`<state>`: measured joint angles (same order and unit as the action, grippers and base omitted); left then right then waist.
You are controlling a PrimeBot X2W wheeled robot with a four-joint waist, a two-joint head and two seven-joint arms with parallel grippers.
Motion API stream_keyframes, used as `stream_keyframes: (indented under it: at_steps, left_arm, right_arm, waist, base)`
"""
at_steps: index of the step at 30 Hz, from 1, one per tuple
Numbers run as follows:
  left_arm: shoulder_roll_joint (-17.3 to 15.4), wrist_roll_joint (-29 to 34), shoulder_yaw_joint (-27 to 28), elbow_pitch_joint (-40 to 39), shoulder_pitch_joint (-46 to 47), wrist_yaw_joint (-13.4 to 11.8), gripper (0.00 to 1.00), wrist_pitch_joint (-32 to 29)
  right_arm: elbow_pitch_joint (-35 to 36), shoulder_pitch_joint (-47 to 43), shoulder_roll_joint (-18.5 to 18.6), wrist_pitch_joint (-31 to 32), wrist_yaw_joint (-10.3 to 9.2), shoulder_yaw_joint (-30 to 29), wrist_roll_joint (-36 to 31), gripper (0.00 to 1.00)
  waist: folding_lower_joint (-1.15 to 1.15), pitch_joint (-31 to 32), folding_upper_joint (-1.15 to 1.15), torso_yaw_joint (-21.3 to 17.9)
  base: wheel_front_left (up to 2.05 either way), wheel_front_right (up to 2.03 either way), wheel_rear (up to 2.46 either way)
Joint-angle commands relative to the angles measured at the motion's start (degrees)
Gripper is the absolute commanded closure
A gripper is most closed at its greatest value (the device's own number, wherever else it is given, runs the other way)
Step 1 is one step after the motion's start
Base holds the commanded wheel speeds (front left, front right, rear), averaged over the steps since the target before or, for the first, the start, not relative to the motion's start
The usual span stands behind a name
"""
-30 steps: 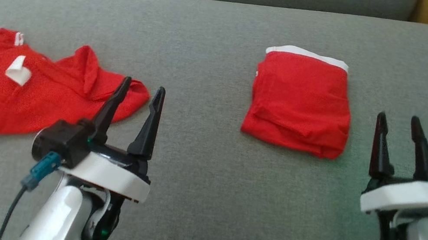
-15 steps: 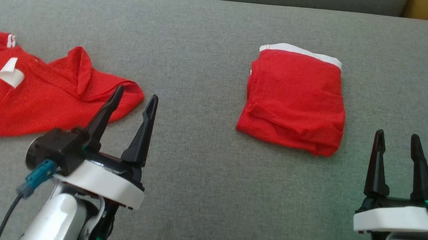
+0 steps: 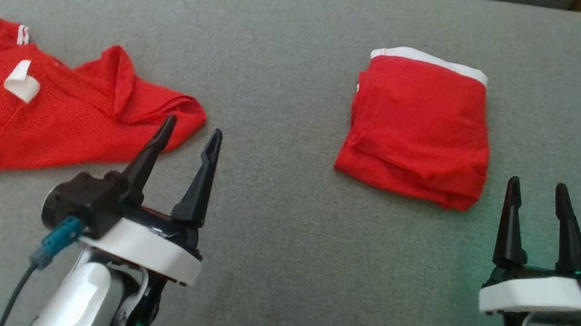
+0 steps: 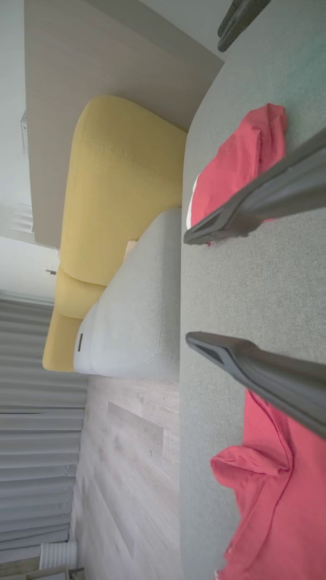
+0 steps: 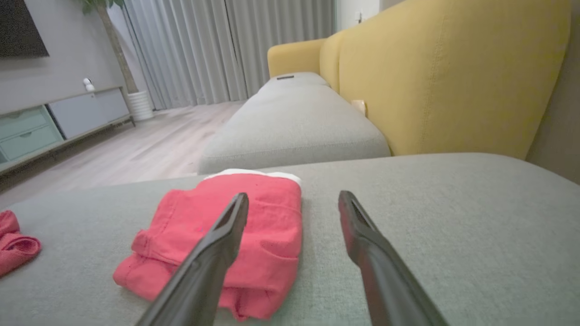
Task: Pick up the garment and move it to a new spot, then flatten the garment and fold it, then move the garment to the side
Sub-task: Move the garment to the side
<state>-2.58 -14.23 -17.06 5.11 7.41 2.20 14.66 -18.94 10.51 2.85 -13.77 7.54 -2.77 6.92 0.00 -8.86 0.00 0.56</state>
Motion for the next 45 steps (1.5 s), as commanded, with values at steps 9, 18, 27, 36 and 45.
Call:
stream_keyframes:
  at_steps: [9, 18, 27, 36, 45]
  left_arm:
    - [-0.3, -1.3, -1.4, -1.7, 6.0, -0.1, 0.0, 0.3]
    - [-0.3, -2.4, -3.4, -1.1, 6.9, -1.2, 0.0, 0.3]
    - [-0.3, -2.2, -3.2, -0.9, 6.7, -1.3, 0.0, 0.3]
    - [-0.3, -1.8, -2.6, -0.4, 6.4, -0.9, 0.0, 0.3]
    - [-0.3, -1.2, -2.2, -1.2, 7.5, -0.7, 0.0, 0.3]
  right_arm:
    - [-7.3, 11.6, 0.0, 9.2, -0.05, -4.7, 3.5, 0.0]
    - [-18.0, 20.2, 0.3, 18.6, -0.05, -8.7, 9.3, 0.0]
    - [-24.2, 23.9, 1.5, 22.1, -0.05, -7.4, 8.9, 0.06]
    - [-23.7, 24.0, 9.2, 16.5, -0.05, 1.8, 3.0, 1.0]
    - [-20.5, 23.4, 23.0, 18.7, -0.05, 10.9, 3.1, 1.0]
  waist:
    - [0.0, -5.2, 0.0, 4.4]
    - [0.0, -7.5, 0.0, 8.1]
    - [0.0, -7.9, 0.0, 8.6]
    - [0.0, -6.3, 0.0, 5.5]
    - [0.0, -7.4, 0.0, 3.2]
  base:
    - [0.0, 0.0, 0.0]
    - [0.0, 0.0, 0.0]
    - [0.0, 0.0, 0.0]
    - [0.0, 0.0, 0.0]
    - [0.0, 0.0, 0.0]
